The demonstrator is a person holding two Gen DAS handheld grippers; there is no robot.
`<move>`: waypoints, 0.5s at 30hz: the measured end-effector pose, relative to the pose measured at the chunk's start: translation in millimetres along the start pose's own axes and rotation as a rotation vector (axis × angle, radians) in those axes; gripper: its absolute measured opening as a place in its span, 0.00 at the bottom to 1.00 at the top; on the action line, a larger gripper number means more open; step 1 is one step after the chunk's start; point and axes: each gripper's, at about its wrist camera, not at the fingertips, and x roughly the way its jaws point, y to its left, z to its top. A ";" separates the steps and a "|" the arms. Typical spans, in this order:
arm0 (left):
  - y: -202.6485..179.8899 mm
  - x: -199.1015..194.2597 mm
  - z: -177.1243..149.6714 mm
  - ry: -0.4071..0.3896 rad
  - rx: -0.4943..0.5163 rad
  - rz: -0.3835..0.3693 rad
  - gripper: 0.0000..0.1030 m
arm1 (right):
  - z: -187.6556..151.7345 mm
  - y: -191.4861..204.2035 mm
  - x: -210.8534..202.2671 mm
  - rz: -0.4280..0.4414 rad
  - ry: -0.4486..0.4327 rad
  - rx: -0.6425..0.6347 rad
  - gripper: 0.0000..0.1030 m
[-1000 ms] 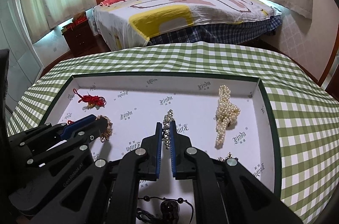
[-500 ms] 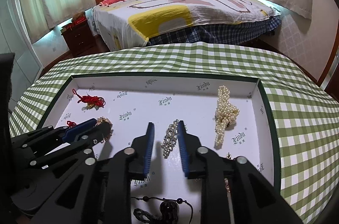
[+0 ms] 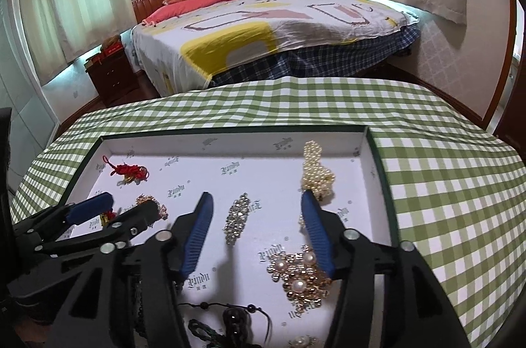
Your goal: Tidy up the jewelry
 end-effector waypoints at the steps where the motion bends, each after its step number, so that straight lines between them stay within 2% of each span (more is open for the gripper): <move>1: 0.6 -0.8 0.4 -0.003 -0.002 -0.001 0.69 | 0.6 -1.1 -0.6 -0.001 -0.003 0.004 0.61; 6: 3.9 -6.8 1.8 -0.041 -0.017 0.020 0.81 | 1.2 -6.1 -6.1 -0.004 -0.033 0.016 0.69; 11: 2.9 -10.9 1.5 -0.066 -0.005 0.042 0.87 | 0.8 -4.9 -11.0 -0.012 -0.057 -0.004 0.71; 15: 2.3 -12.8 0.3 -0.075 0.013 0.047 0.87 | -1.3 -5.6 -12.3 -0.020 -0.069 -0.011 0.74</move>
